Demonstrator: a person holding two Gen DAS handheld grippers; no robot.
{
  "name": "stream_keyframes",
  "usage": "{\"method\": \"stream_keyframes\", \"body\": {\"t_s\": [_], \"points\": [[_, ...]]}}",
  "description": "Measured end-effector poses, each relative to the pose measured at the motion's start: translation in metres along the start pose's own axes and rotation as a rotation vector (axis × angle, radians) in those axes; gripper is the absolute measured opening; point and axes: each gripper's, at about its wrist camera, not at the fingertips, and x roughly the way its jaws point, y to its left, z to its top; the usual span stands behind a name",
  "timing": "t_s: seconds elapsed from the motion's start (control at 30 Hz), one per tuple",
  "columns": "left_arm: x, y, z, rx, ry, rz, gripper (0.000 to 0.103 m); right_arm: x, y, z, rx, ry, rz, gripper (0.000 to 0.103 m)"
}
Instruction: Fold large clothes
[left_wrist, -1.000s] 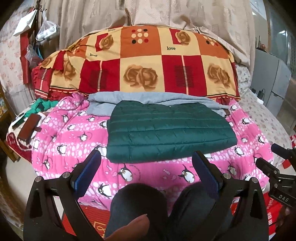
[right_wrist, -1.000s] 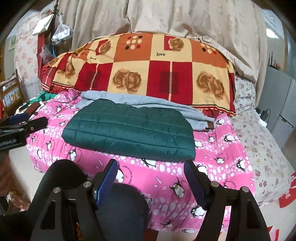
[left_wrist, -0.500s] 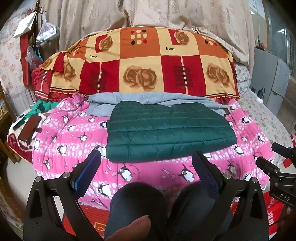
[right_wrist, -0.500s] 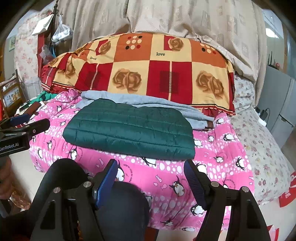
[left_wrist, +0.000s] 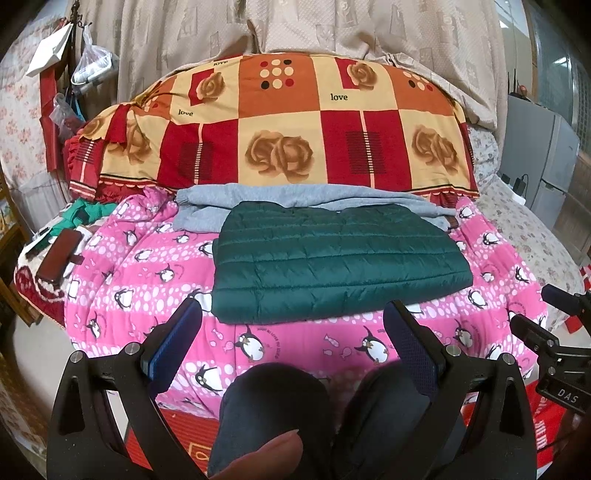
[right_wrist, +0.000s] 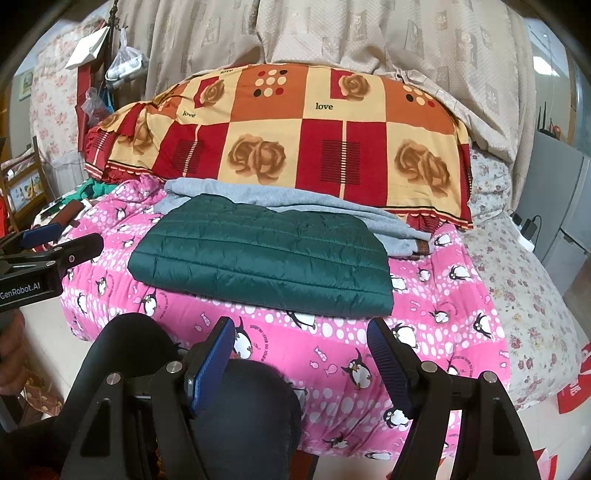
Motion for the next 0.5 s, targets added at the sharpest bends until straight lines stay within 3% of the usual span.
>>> {"method": "stream_keyframes", "body": {"t_s": [0.27,0.5], "points": [[0.0037,0.0035,0.0004,-0.006,0.011,0.004,0.099,0.0019,0.0036,0.0029,0.005,0.02,-0.017,0.072],[0.006,0.0043,0.0004,-0.004,0.012,0.009,0.099,0.0032,0.0056,0.0002,-0.003,0.025,-0.01,0.078]]}}
